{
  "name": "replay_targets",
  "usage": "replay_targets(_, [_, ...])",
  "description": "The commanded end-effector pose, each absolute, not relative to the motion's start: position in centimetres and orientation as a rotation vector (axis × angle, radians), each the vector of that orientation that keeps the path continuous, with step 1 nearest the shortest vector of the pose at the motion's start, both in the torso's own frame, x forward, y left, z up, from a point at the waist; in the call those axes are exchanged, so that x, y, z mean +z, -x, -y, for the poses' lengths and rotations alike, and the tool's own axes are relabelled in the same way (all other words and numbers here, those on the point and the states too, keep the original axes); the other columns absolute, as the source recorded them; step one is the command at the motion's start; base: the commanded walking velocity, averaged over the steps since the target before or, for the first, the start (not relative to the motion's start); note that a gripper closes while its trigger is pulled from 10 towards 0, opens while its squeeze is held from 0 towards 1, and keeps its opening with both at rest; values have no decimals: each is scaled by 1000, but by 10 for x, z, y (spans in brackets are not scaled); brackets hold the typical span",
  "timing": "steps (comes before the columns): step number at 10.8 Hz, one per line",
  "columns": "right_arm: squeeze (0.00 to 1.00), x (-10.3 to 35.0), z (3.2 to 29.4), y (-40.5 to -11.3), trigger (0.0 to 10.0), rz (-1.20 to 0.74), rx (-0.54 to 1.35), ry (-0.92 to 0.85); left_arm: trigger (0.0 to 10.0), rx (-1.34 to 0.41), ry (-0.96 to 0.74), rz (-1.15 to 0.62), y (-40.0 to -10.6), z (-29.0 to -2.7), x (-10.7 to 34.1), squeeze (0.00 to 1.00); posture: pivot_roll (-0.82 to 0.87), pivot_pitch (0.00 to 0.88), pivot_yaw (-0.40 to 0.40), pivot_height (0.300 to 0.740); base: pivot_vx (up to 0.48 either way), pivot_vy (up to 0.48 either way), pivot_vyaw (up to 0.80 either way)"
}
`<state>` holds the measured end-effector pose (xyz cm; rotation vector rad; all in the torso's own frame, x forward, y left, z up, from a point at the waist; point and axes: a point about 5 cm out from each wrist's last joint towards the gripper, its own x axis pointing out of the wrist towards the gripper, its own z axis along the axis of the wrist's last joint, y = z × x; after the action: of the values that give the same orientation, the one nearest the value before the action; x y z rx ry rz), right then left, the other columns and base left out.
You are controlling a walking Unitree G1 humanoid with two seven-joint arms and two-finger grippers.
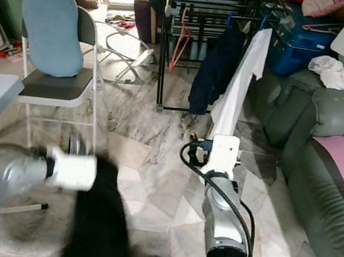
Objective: Hang hanger
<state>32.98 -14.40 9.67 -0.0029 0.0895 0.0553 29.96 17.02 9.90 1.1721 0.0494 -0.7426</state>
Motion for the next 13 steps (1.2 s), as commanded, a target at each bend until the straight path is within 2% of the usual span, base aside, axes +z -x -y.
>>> replay_targets(1, [0,102,138,-334,10000,-73,78,4,10000,-644,-1105,38,-306,-170,116,0,-23,0,59,740,0,0,0])
replay_targets(3, [0,102,137,-332,10000,-73,86,-4,10000,-517,-832,126,-303,-157,121,0,-24,0,52,740,0,0,0])
replay_targets(5, [0,101,141,-329,10000,-74,86,3,10000,-386,-597,95,-289,-154,110,0,-33,0,46,740,0,0,0])
replay_targets(6, [0,99,149,-325,10000,-80,71,12,10000,-207,-261,29,-272,-156,95,0,-35,0,38,740,0,0,0])
replay_targets(7, [0,99,153,-323,10000,-81,67,19,10000,-77,-38,-4,-260,-159,87,0,-34,0,29,740,0,0,0])
replay_targets(9, [0,100,156,-320,10000,-78,67,27,10000,27,71,-11,-249,-166,80,0,-39,0,16,740,0,0,0])
replay_targets(11, [0,102,158,-320,10000,-79,68,36,10000,-9,128,-1,-254,-162,88,0,-46,0,16,740,120,0,0])
replay_targets(13, [0,105,160,-322,10000,-73,58,40,10000,-66,136,20,-262,-157,96,0,-50,0,18,740,390,0,0])
